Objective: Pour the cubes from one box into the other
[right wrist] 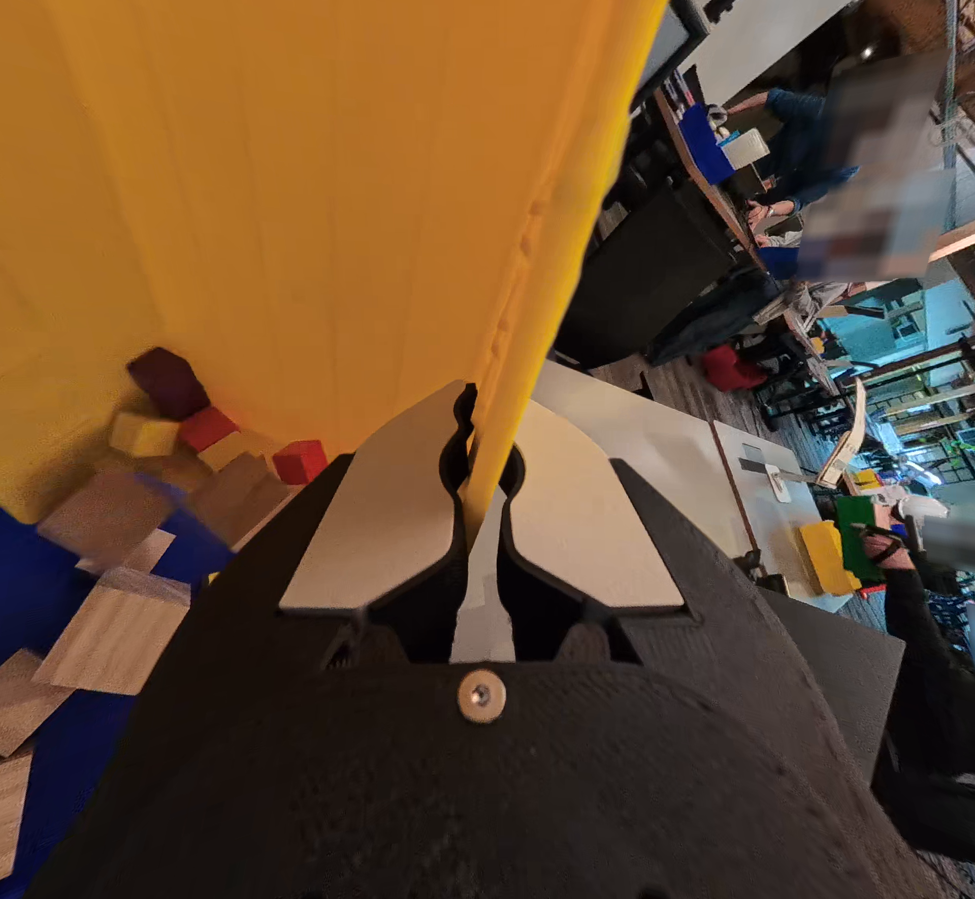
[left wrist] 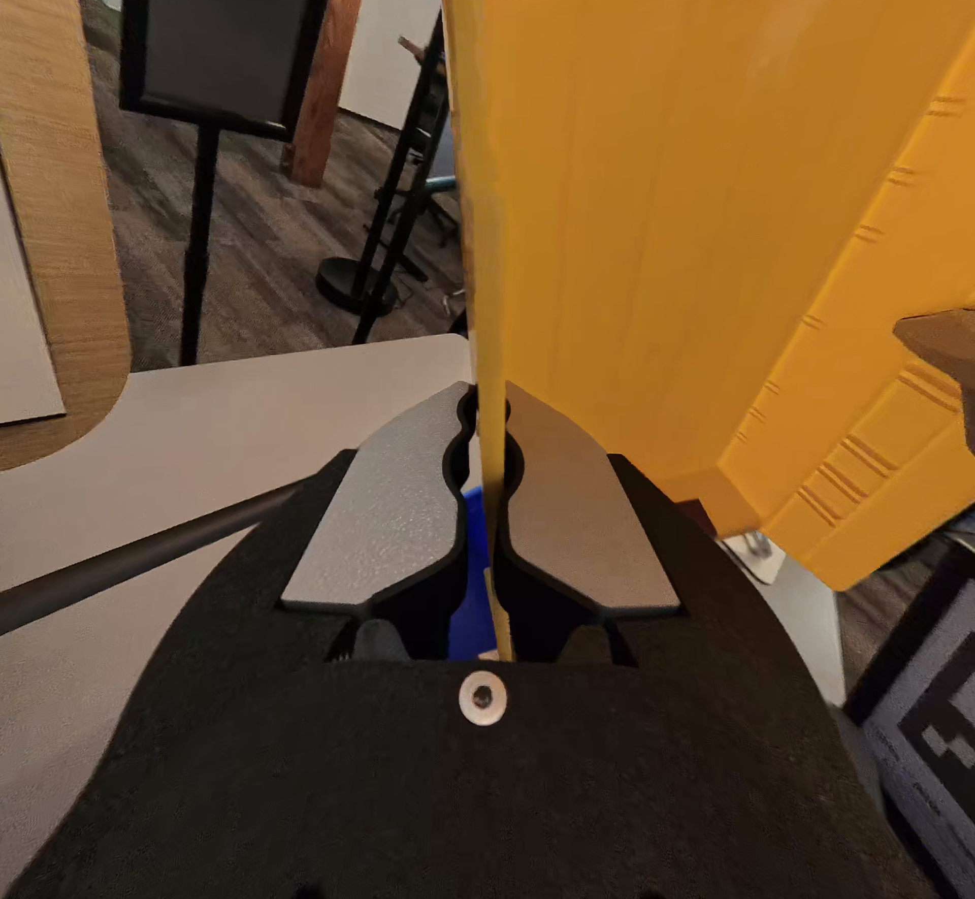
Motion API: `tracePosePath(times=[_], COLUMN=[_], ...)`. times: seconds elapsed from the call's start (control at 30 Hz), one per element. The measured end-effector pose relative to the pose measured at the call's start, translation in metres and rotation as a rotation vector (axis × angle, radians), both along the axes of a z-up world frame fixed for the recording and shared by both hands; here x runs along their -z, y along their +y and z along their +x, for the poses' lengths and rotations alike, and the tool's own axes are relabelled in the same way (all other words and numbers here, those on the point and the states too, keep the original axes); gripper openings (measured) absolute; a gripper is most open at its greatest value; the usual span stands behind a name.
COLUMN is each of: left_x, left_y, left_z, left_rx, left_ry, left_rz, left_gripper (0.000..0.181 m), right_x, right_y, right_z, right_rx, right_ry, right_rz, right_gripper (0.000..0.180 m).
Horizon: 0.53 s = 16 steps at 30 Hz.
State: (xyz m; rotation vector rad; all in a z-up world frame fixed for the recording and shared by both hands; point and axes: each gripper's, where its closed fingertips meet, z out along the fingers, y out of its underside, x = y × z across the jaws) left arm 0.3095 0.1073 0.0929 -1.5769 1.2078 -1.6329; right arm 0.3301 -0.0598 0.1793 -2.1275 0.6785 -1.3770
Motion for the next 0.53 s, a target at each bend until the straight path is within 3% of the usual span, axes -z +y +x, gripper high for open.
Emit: tracePosePath(times=[0.03, 0.1, 0.2, 0.3, 0.4, 0.53], left_x=[0.001, 0.006, 0.001, 0.007, -0.002, 0.0], left_y=[0.001, 0.0, 0.002, -0.002, 0.001, -0.001], left_z=[0.0, 0.001, 0.0, 0.0, -0.002, -0.002], left_rx=[-0.012, 0.0, -0.004, 0.006, -0.006, 0.005], left_ry=[0.017, 0.059, 0.0, 0.048, -0.025, 0.005], left_rz=[0.025, 0.051, 0.009, 0.03, -0.02, 0.018], left_gripper=[0.004, 0.005, 0.004, 0.005, 0.004, 0.005], right_x=[0.005, 0.015, 0.003, 0.011, -0.006, 0.0], right_y=[-0.001, -0.004, 0.0, -0.003, 0.003, -0.001], right_z=[0.002, 0.004, 0.0, 0.002, -0.003, -0.003], right_rx=[0.009, 0.036, -0.003, 0.033, -0.016, 0.013], right_ry=[0.018, 0.091, -0.003, 0.078, -0.044, 0.02], right_rz=[-0.004, 0.011, -0.002, -0.005, -0.027, -0.014], right_gripper=[0.006, 0.006, 0.006, 0.005, 0.005, 0.005])
